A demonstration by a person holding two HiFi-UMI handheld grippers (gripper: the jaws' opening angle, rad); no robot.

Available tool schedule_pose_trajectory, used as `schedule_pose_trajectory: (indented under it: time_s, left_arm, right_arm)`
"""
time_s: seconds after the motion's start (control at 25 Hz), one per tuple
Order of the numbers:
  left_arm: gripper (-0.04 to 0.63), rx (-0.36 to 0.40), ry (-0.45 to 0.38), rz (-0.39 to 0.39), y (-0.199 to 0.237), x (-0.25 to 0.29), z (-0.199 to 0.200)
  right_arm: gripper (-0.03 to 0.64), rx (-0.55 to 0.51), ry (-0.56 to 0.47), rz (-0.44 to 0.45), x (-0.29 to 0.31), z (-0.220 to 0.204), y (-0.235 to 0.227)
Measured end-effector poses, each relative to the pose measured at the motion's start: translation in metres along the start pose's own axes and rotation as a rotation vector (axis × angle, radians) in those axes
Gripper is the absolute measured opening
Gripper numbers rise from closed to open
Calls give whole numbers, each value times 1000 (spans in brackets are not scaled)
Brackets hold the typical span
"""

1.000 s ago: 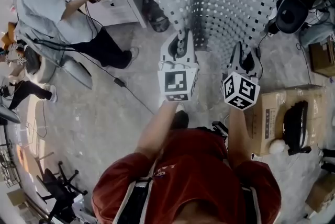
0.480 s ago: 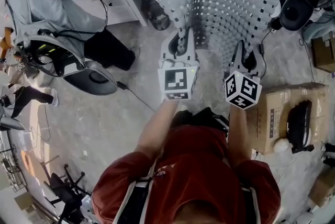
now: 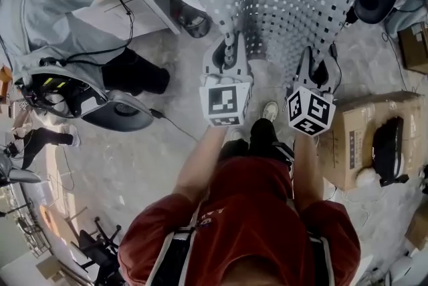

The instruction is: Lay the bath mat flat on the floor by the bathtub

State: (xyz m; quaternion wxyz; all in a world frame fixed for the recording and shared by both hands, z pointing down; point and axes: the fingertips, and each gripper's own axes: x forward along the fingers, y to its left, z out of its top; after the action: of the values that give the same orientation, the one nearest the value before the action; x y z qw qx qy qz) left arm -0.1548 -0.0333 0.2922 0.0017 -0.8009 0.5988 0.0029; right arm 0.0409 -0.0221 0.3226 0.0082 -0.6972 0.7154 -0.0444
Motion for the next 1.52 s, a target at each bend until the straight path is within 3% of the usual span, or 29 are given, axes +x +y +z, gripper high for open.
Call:
schedule_pose_trajectory:
  time_s: [0.8,1.52]
  left_arm:
    - [51,-8,197,-118,-87,122,-96]
    - [51,-32,443,-184,-149,160,-226]
  right_arm:
    - [97,39,181,-129,72,-81,-122]
    - [97,82,411,-184,81,-203,-193]
